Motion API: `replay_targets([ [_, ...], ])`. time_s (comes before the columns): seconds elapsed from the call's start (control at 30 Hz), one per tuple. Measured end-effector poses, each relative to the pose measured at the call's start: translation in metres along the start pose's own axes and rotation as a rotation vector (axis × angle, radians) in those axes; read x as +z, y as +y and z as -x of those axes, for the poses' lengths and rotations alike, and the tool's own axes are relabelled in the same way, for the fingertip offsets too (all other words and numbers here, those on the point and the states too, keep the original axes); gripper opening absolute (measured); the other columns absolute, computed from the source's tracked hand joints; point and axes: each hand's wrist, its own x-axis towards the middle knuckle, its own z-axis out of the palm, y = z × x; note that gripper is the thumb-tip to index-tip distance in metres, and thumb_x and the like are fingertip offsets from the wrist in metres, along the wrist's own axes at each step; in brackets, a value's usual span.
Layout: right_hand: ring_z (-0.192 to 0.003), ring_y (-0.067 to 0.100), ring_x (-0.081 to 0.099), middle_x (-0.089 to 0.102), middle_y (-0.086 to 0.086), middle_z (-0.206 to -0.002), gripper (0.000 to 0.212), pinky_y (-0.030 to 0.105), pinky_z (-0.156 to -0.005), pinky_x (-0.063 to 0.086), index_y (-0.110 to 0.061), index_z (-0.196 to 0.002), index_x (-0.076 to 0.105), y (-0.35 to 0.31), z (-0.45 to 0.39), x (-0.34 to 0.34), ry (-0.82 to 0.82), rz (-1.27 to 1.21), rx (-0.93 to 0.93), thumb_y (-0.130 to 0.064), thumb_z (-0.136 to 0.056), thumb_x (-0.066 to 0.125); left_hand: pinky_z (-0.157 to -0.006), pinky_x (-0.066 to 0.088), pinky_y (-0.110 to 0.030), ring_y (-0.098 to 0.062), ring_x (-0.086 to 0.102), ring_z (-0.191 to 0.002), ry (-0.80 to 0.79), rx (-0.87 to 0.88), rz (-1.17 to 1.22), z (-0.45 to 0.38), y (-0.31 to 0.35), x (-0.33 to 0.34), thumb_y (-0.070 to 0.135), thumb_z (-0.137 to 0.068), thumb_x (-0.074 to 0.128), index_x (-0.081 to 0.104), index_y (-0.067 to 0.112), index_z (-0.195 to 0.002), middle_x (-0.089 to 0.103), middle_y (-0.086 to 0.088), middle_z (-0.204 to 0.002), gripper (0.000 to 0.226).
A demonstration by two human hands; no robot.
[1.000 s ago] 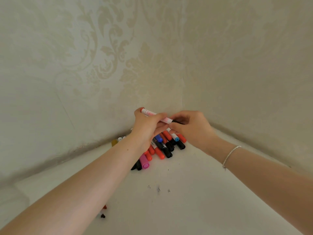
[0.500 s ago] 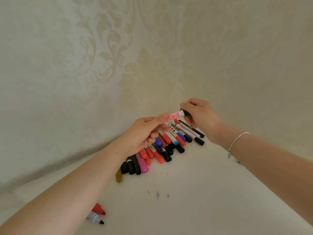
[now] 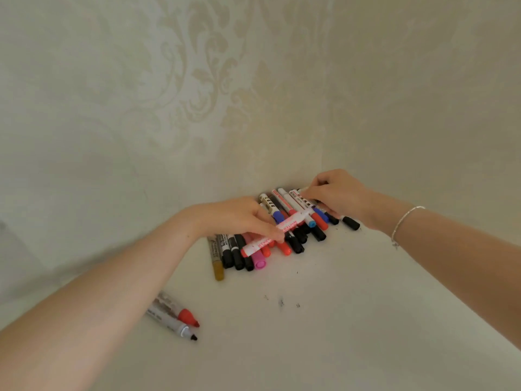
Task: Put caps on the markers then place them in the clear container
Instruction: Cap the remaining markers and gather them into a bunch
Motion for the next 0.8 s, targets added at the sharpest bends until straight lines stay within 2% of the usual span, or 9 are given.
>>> replay_targets([
  [0.07,-0.055,0.012,0.042,0.049,0.001,-0.064,0.013,0.024,-0.048,0.033,-0.011,-0.081,0.054,-0.004,0.000,0.003,0.101,0.063,0.001,-0.021,-0.090,0.056,-0.073,0.046,-0.021,-0.003,0.058,-0.071,-0.077,-0.051,-0.181,0.007,-0.005,-0.001,0.031,-0.085,0.070,0.076,0.027,-0.086,0.069,0.013,-0.076,0.008],
  [0.17,-0.061,0.013,0.042,0.049,0.000,-0.072,0.015,0.026,-0.051,0.032,-0.012,-0.093,0.051,-0.011,0.002,0.012,0.166,0.118,-0.030,-0.026,-0.095,0.047,-0.064,0.045,-0.018,0.001,0.054,-0.063,-0.091,-0.154,-0.377,0.008,-0.015,0.009,0.037,-0.078,0.077,0.069,0.022,-0.095,0.063,0.015,-0.072,0.024],
  [0.27,-0.064,0.016,0.043,0.048,0.001,-0.073,0.018,0.027,-0.051,0.030,-0.011,-0.096,0.049,-0.018,0.007,0.024,0.142,0.122,-0.053,-0.027,-0.097,0.041,-0.064,0.051,-0.030,-0.003,0.054,-0.065,-0.044,-0.145,-0.415,0.004,-0.025,0.023,0.037,-0.074,0.080,0.064,0.022,-0.091,0.064,0.008,-0.080,0.028],
  [0.37,-0.060,0.012,0.040,0.046,0.000,-0.072,0.013,0.025,-0.050,0.030,-0.013,-0.094,0.046,-0.022,0.013,0.037,0.096,0.047,-0.043,-0.025,-0.097,0.042,-0.064,0.045,-0.023,-0.004,0.053,-0.068,0.028,-0.074,-0.503,0.004,-0.033,0.032,0.038,-0.075,0.078,0.062,0.020,-0.086,0.062,0.010,-0.080,0.026],
  [0.53,-0.054,0.013,0.039,0.046,0.001,-0.065,0.017,0.025,-0.051,0.032,-0.016,-0.082,0.043,-0.026,0.016,0.061,0.006,-0.090,-0.047,-0.025,-0.096,0.049,-0.060,0.039,-0.026,-0.008,0.052,-0.065,0.167,-0.016,-0.634,0.011,-0.042,0.036,0.049,-0.073,0.075,0.057,0.022,-0.072,0.058,0.012,-0.069,0.032],
  [0.63,-0.052,0.019,0.042,0.049,0.005,-0.064,0.015,0.029,-0.050,0.034,-0.016,-0.079,0.048,-0.029,0.017,0.076,-0.036,-0.213,-0.050,-0.020,-0.092,0.056,-0.057,0.035,-0.026,-0.008,0.047,-0.060,0.219,0.001,-0.629,0.022,-0.046,0.033,0.046,-0.076,0.073,0.056,0.019,-0.071,0.054,0.011,-0.064,0.033],
  [0.7,-0.050,0.023,0.043,0.050,0.009,-0.062,0.014,0.025,-0.042,0.033,-0.015,-0.080,0.049,-0.031,0.020,0.087,-0.063,-0.283,-0.043,-0.016,-0.090,0.058,-0.061,0.040,-0.029,-0.009,0.050,-0.063,0.217,-0.007,-0.595,0.033,-0.050,0.029,0.042,-0.079,0.073,0.060,0.017,-0.075,0.056,0.010,-0.066,0.029],
  [0.77,-0.044,0.019,0.042,0.049,0.009,-0.059,0.011,0.019,-0.032,0.029,-0.012,-0.083,0.050,-0.035,0.025,0.096,-0.069,-0.333,-0.027,-0.008,-0.089,0.058,-0.067,0.045,-0.030,-0.010,0.056,-0.070,0.229,-0.020,-0.524,0.047,-0.055,0.025,0.037,-0.080,0.073,0.064,0.015,-0.080,0.062,0.008,-0.072,0.024],
  [0.8,-0.044,0.017,0.044,0.050,0.009,-0.058,0.011,0.019,-0.033,0.032,-0.010,-0.084,0.050,-0.036,0.028,0.100,-0.064,-0.358,-0.018,-0.004,-0.089,0.058,-0.068,0.046,-0.028,-0.009,0.056,-0.071,0.250,-0.024,-0.489,0.056,-0.058,0.022,0.036,-0.080,0.074,0.065,0.015,-0.082,0.063,0.008,-0.074,0.023],
])
